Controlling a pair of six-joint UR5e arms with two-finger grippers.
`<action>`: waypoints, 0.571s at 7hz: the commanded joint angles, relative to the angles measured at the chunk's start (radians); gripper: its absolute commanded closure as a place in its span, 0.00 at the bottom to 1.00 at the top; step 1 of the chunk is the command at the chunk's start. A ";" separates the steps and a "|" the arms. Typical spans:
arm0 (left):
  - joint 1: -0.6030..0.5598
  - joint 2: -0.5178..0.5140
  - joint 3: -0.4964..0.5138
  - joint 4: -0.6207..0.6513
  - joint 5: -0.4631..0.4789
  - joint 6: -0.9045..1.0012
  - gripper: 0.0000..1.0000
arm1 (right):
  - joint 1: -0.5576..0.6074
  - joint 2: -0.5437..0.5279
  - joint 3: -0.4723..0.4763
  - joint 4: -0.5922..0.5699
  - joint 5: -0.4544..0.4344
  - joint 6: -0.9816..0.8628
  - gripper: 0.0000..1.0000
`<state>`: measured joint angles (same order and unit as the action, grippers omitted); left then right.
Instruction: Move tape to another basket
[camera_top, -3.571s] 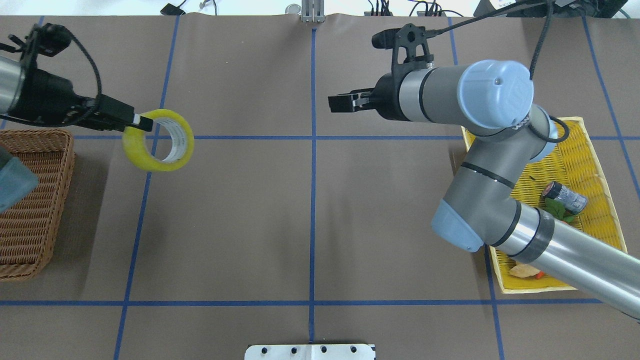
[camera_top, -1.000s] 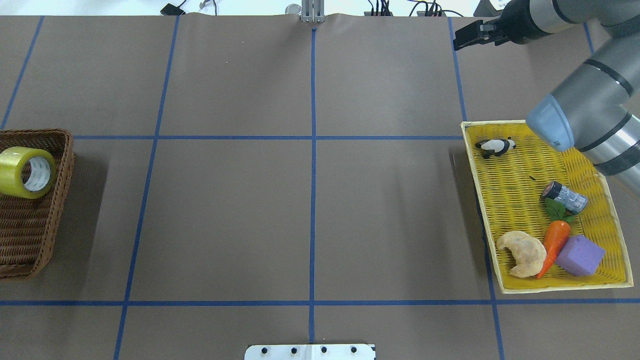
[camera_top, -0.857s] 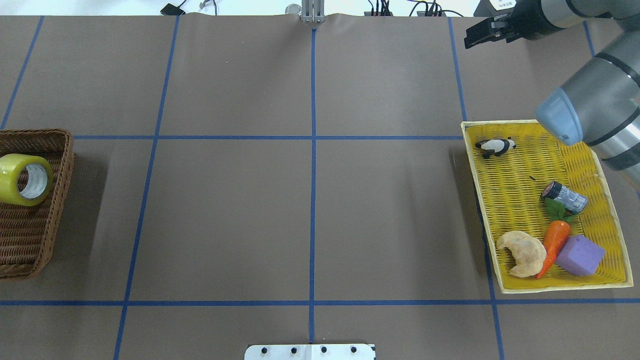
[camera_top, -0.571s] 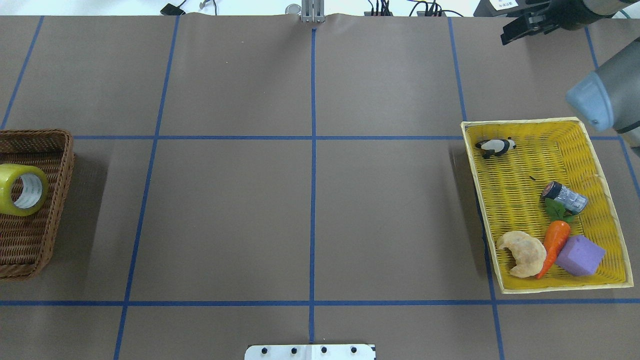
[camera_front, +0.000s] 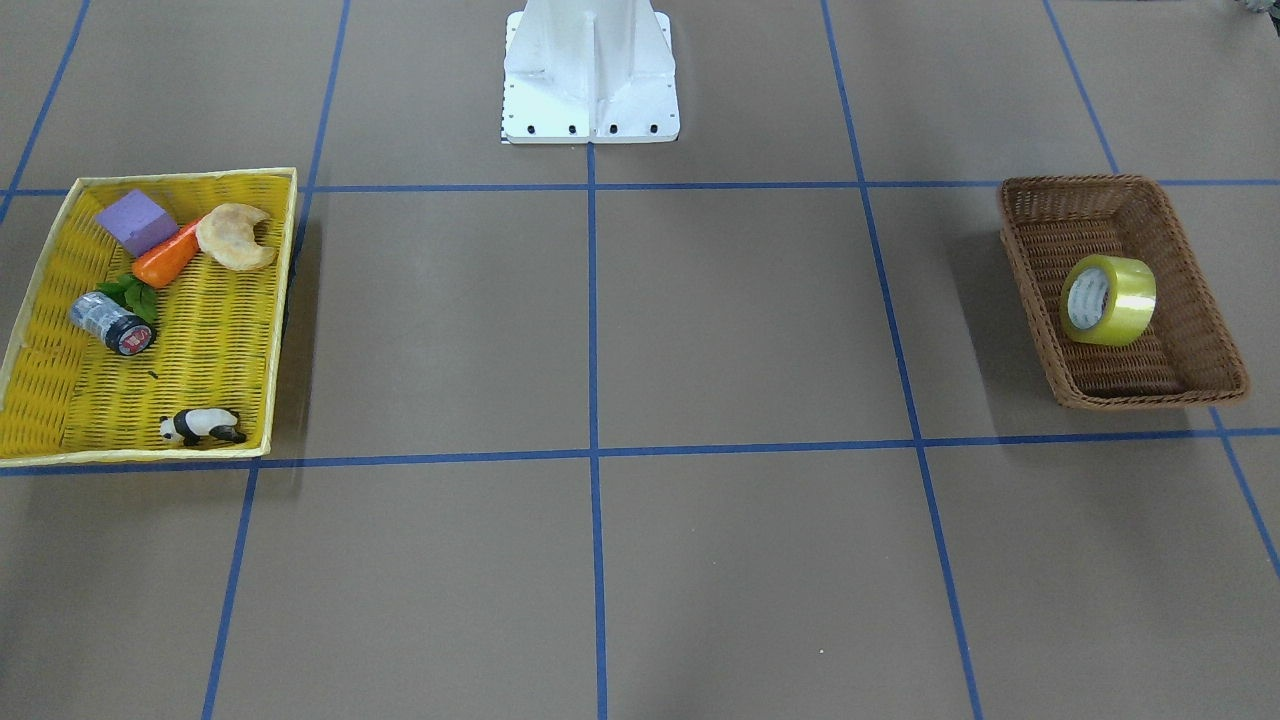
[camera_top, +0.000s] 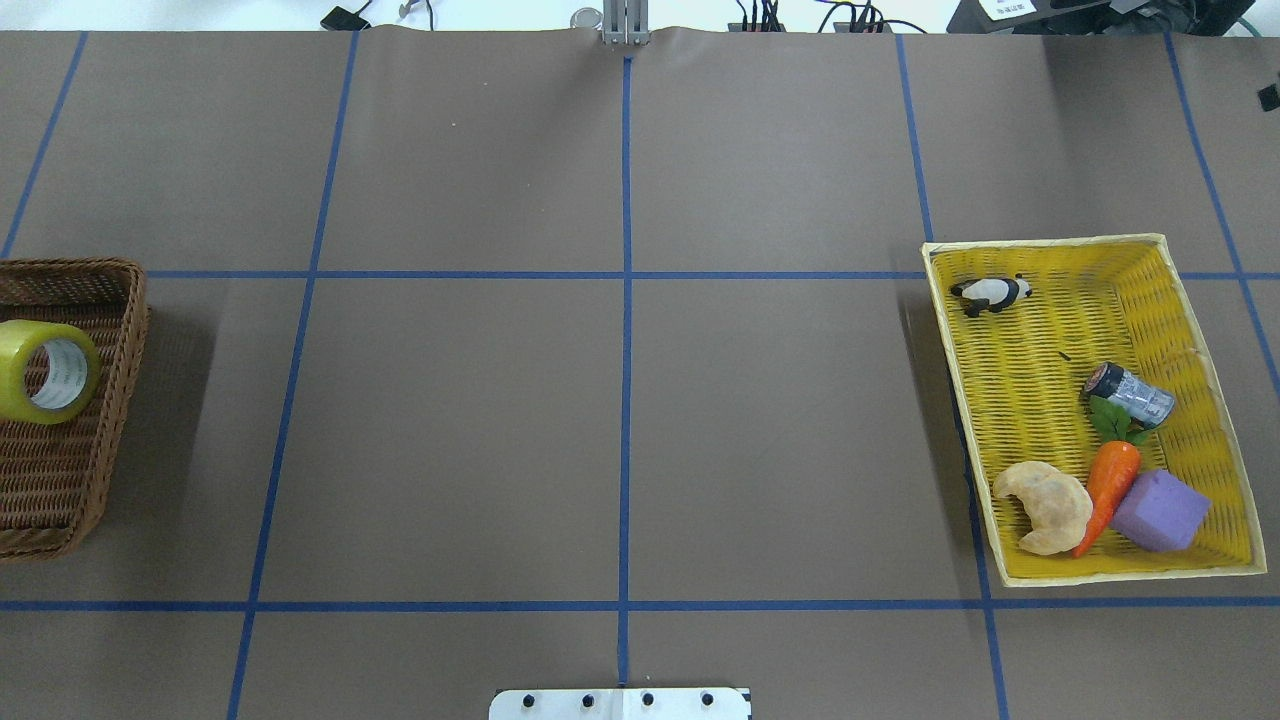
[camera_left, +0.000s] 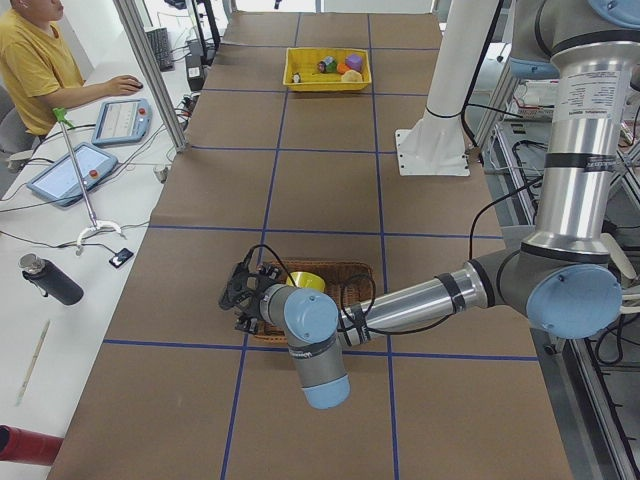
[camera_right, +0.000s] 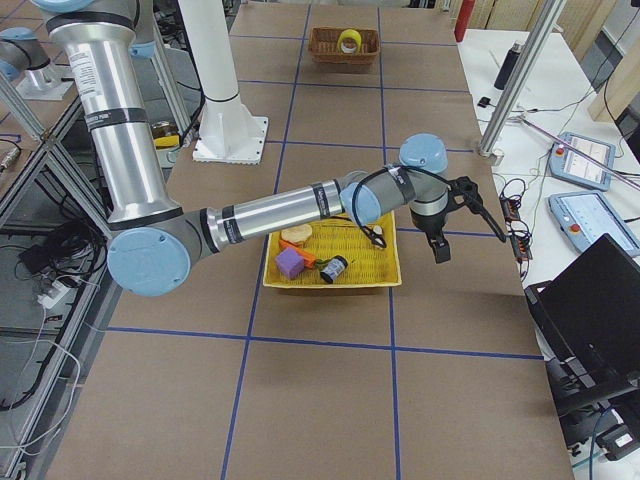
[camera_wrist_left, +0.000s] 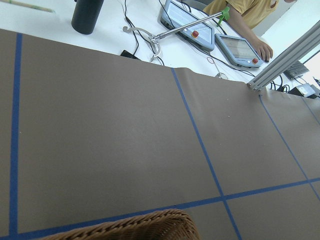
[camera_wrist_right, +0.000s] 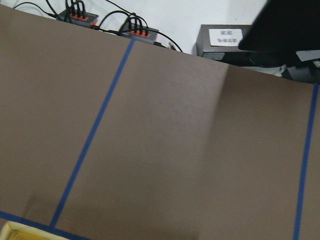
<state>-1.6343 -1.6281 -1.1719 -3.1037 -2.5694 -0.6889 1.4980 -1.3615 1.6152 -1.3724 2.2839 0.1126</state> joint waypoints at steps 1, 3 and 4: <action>-0.016 0.001 -0.023 0.167 0.002 0.159 0.02 | 0.099 -0.028 -0.021 -0.237 -0.012 -0.228 0.00; -0.016 0.008 -0.025 0.424 0.058 0.443 0.02 | 0.099 -0.047 -0.020 -0.400 -0.131 -0.432 0.00; -0.012 0.005 -0.031 0.582 0.136 0.607 0.02 | 0.099 -0.065 -0.021 -0.401 -0.139 -0.488 0.00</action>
<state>-1.6495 -1.6216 -1.1973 -2.6994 -2.5078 -0.2720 1.5958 -1.4078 1.5950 -1.7406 2.1790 -0.2847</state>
